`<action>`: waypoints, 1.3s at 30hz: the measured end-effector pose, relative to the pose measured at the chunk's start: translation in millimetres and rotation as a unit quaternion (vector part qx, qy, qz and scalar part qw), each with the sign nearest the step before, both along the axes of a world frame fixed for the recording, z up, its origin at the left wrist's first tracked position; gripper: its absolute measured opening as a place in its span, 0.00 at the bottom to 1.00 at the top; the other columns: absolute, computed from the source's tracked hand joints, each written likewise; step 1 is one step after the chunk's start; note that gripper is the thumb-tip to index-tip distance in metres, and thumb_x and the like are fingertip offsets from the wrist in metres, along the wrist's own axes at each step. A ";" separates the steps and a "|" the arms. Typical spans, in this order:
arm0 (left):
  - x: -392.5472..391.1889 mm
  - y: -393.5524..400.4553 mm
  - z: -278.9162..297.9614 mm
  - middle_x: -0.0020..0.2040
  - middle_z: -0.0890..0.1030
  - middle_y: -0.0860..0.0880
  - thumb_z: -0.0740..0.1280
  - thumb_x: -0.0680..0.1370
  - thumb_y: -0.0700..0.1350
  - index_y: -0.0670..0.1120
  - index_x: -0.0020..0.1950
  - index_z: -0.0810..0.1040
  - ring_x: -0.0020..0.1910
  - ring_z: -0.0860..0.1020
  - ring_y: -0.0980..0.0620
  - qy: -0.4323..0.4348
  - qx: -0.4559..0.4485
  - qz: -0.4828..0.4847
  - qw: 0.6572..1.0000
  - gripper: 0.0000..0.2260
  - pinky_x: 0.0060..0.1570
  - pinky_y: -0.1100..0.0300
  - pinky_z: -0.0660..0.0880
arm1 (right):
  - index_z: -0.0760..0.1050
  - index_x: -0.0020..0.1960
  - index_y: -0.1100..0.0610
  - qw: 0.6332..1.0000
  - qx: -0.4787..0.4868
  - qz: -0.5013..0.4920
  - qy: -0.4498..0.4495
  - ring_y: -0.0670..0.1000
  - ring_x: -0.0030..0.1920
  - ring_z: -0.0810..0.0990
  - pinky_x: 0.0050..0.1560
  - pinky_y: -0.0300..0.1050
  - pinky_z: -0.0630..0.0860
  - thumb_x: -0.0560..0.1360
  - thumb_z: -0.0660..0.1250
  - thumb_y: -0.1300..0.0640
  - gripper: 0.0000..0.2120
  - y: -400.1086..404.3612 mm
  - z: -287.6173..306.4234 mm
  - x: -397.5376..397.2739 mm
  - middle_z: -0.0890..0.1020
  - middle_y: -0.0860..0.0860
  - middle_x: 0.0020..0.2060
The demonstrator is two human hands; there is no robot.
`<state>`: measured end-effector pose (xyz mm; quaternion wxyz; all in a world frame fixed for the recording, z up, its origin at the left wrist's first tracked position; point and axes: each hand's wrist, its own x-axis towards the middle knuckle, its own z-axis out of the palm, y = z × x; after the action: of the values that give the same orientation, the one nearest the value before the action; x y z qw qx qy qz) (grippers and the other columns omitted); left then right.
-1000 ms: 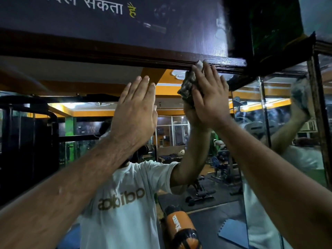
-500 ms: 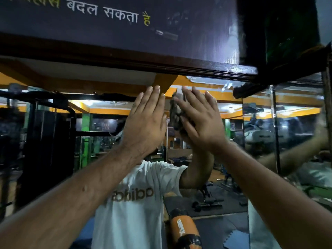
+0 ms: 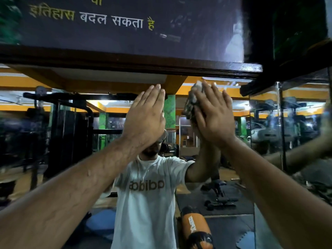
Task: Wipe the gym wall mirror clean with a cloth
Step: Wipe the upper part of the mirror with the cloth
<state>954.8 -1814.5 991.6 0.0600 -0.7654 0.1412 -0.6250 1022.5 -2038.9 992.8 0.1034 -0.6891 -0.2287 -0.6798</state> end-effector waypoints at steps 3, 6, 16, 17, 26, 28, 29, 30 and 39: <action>2.7 3.5 2.1 0.81 0.60 0.41 0.57 0.80 0.50 0.38 0.80 0.60 0.80 0.58 0.44 0.014 -0.002 0.028 1.000 0.30 0.79 0.47 0.56 | 0.61 0.83 0.47 0.988 0.148 0.032 0.036 0.55 0.84 0.53 0.82 0.62 0.47 0.82 0.52 0.43 0.30 31.1 7.5 -9.0 0.59 0.51 0.84; 3.8 7.2 3.1 0.80 0.61 0.41 0.58 0.81 0.50 0.39 0.79 0.62 0.80 0.59 0.44 0.011 0.011 0.017 1.000 0.28 0.79 0.48 0.55 | 0.65 0.82 0.50 0.999 -0.032 0.020 -0.021 0.56 0.83 0.57 0.82 0.63 0.51 0.83 0.55 0.45 0.28 44.0 -2.5 -7.7 0.63 0.53 0.82; -1.9 40.7 14.6 0.80 0.62 0.40 0.60 0.83 0.49 0.39 0.79 0.63 0.79 0.60 0.44 -0.002 0.008 0.009 1.000 0.26 0.79 0.49 0.55 | 0.67 0.81 0.47 0.998 0.046 0.034 -0.016 0.57 0.83 0.59 0.81 0.60 0.51 0.81 0.56 0.45 0.28 88.7 20.0 -15.3 0.63 0.53 0.82; -2.1 42.7 15.2 0.80 0.62 0.40 0.61 0.82 0.49 0.39 0.79 0.63 0.79 0.60 0.44 -0.002 0.015 0.004 1.000 0.27 0.78 0.50 0.54 | 0.68 0.80 0.47 0.999 -0.015 0.027 -0.035 0.57 0.82 0.60 0.81 0.61 0.53 0.81 0.56 0.46 0.28 88.2 17.6 -14.4 0.65 0.53 0.81; -8.7 69.9 10.3 0.76 0.67 0.37 0.65 0.79 0.46 0.37 0.75 0.69 0.77 0.64 0.40 -0.033 -0.028 -0.027 0.999 0.26 0.76 0.46 0.60 | 0.64 0.82 0.47 0.998 0.068 0.010 -0.011 0.58 0.84 0.56 0.81 0.62 0.51 0.81 0.54 0.43 0.30 119.0 23.6 -20.1 0.60 0.55 0.83; -6.4 73.8 10.2 0.78 0.66 0.37 0.64 0.80 0.47 0.37 0.76 0.67 0.78 0.63 0.40 -0.020 -0.015 -0.021 0.999 0.26 0.78 0.46 0.59 | 0.65 0.82 0.48 0.998 -0.051 0.007 -0.034 0.56 0.83 0.57 0.81 0.62 0.52 0.82 0.55 0.45 0.28 114.0 15.2 -19.9 0.62 0.54 0.83; -6.2 75.5 10.1 0.78 0.65 0.38 0.63 0.81 0.46 0.37 0.77 0.67 0.78 0.62 0.41 -0.014 -0.013 -0.024 1.000 0.26 0.78 0.46 0.58 | 0.65 0.82 0.48 0.997 -0.073 0.002 -0.040 0.56 0.83 0.57 0.81 0.63 0.53 0.83 0.55 0.45 0.28 104.9 16.3 -18.5 0.62 0.53 0.83; -7.0 77.4 10.0 0.78 0.64 0.38 0.64 0.81 0.46 0.37 0.77 0.67 0.79 0.61 0.41 -0.012 -0.017 -0.031 0.999 0.26 0.78 0.46 0.58 | 0.65 0.82 0.48 0.998 -0.058 -0.002 -0.040 0.55 0.84 0.56 0.81 0.63 0.54 0.82 0.55 0.45 0.28 97.3 20.4 -16.7 0.62 0.53 0.83; -11.1 98.0 -4.9 0.79 0.64 0.39 0.61 0.82 0.47 0.38 0.77 0.66 0.79 0.60 0.42 -0.019 -0.036 -0.043 0.998 0.25 0.78 0.47 0.57 | 0.68 0.80 0.49 0.992 -0.112 0.008 -0.053 0.56 0.83 0.59 0.81 0.64 0.54 0.81 0.56 0.47 0.28 113.8 1.6 -21.0 0.65 0.54 0.81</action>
<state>943.7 -1716.5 986.7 0.0082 -0.7484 0.1504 -0.6459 1001.5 -1925.1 994.4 0.0189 -0.6578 -0.3135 -0.6846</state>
